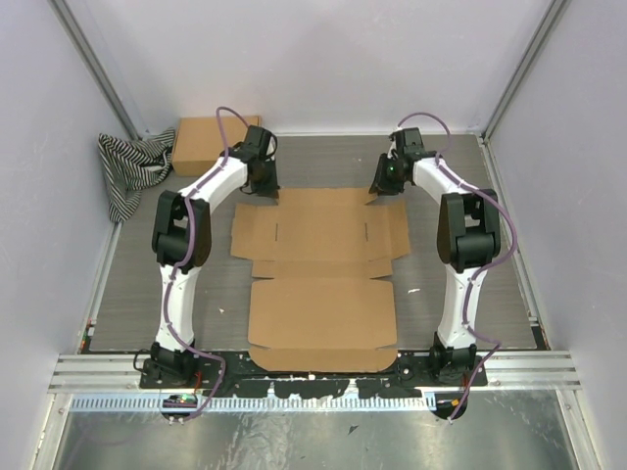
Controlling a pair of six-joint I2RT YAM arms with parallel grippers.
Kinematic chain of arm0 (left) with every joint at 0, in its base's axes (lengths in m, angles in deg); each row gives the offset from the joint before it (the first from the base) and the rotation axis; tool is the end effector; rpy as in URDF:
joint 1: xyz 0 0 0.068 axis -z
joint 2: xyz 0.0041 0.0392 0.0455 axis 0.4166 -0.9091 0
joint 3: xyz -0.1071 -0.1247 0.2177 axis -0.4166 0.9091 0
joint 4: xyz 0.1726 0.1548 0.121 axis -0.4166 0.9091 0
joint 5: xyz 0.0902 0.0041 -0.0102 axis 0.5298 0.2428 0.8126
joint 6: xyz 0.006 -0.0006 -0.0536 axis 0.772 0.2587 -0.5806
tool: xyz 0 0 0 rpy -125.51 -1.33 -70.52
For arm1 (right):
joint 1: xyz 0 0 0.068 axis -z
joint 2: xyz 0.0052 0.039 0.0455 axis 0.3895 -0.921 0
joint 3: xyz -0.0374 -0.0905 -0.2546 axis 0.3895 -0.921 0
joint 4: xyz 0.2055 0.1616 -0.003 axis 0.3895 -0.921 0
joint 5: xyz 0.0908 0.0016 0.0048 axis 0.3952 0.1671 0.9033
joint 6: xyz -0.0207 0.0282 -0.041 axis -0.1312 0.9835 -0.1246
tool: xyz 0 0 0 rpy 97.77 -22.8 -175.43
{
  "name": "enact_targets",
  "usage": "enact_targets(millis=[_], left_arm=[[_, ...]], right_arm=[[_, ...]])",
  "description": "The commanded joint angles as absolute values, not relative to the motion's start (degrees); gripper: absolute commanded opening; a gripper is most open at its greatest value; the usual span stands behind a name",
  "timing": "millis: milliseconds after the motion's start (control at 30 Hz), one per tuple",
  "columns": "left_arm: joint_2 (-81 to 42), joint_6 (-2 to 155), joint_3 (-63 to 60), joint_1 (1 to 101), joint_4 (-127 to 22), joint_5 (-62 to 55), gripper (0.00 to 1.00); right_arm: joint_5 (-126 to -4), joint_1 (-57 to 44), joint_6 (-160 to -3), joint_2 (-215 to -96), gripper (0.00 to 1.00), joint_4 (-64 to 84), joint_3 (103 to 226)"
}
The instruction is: Fold the paper box
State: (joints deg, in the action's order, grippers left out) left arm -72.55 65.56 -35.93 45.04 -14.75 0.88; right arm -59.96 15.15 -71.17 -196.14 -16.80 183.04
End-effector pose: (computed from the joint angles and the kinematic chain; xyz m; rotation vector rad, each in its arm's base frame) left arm 0.4599 -0.1737 0.1939 -0.0211 2.6156 -0.3655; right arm 0.4591 0.0709 0.1893 0.1224 2.5603 0.4626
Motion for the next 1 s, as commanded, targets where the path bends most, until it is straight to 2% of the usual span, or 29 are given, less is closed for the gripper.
enact_targets(millis=[0, 167, 300, 967], left_arm=[[-72.7, 65.6, -38.2, 45.4, -14.0, -0.6, 0.17], [-72.2, 65.2, -38.2, 45.4, -14.3, -0.6, 0.26], [-72.7, 64.7, -38.5, 45.4, -14.3, -1.7, 0.3], [-76.4, 61.9, -43.5, 46.4, -14.9, -6.3, 0.34]], right_arm=[[-56.9, 13.8, -70.6, -191.6, 0.31, -14.1, 183.8], [-55.9, 12.9, -70.6, -193.7, 0.41, -14.7, 186.6], [-56.0, 12.0, -70.5, -195.8, 0.44, -15.2, 188.6], [-55.4, 9.8, -69.7, -202.9, 0.46, -15.6, 192.6]])
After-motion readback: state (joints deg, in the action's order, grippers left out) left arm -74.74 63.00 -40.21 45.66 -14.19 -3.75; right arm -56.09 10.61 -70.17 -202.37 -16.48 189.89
